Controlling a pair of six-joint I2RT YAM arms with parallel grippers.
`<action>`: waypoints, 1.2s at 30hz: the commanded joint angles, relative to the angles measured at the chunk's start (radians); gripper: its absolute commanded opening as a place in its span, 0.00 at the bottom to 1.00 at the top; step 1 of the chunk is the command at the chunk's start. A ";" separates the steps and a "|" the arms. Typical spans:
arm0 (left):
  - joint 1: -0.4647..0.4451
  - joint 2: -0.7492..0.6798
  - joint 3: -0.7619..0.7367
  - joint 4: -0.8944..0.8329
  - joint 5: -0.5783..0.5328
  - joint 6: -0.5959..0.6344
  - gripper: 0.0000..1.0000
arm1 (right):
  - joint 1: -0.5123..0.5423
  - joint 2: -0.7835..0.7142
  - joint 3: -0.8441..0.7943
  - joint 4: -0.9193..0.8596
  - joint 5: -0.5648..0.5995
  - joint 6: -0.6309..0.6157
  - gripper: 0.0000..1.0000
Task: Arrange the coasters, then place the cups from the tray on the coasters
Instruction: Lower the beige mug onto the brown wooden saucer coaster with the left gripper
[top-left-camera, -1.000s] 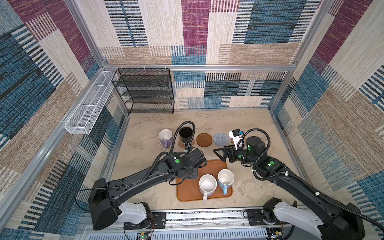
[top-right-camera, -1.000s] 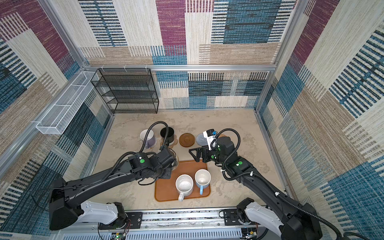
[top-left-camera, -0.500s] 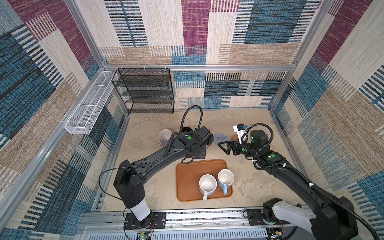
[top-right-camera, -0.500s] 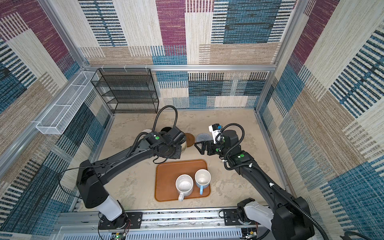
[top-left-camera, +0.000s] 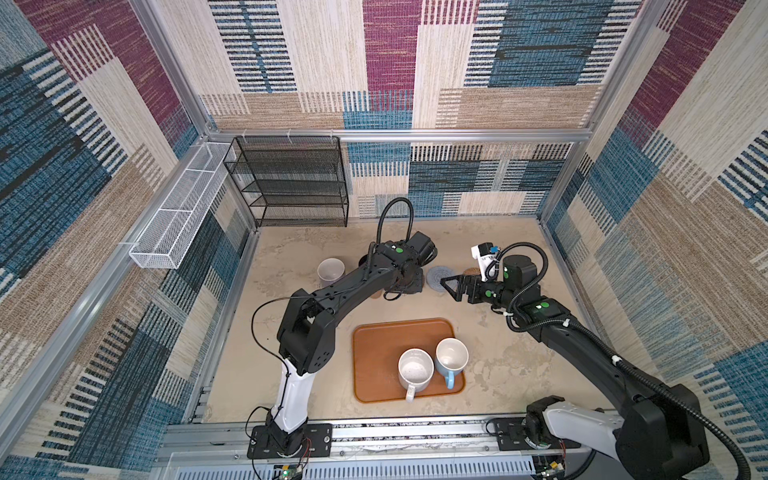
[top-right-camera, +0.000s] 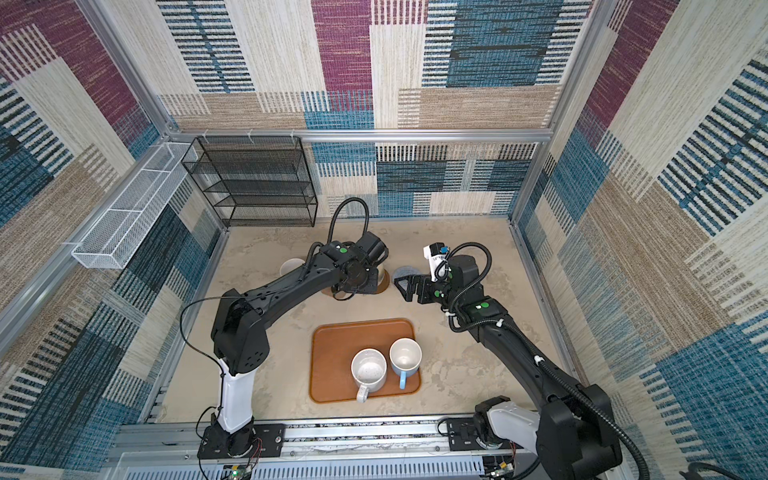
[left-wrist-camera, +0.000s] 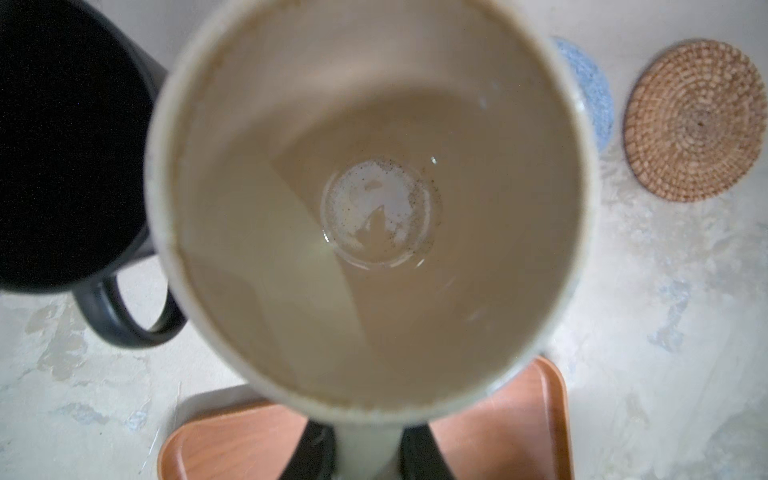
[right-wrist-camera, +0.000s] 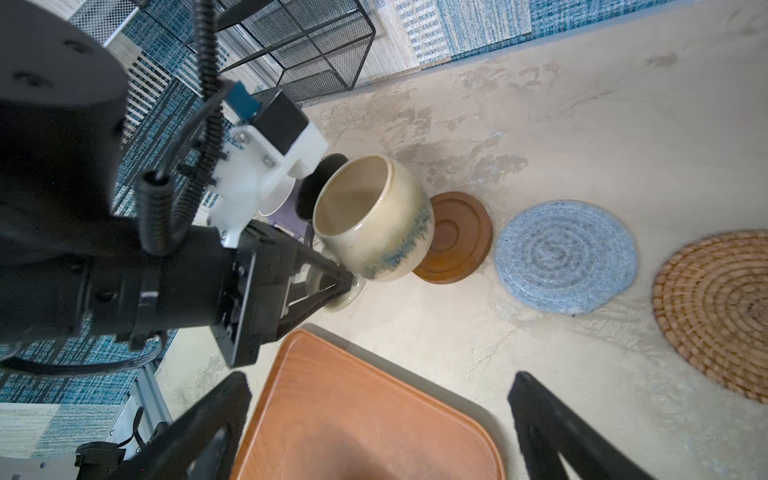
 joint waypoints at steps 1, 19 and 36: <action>0.008 0.036 0.053 0.030 -0.055 -0.001 0.00 | -0.002 0.000 0.007 0.017 0.035 -0.020 1.00; 0.012 0.169 0.156 0.031 -0.015 -0.034 0.00 | -0.009 0.024 0.006 0.015 0.032 -0.031 1.00; 0.013 0.186 0.142 0.035 0.002 -0.055 0.00 | -0.010 0.029 0.000 0.013 0.035 -0.035 1.00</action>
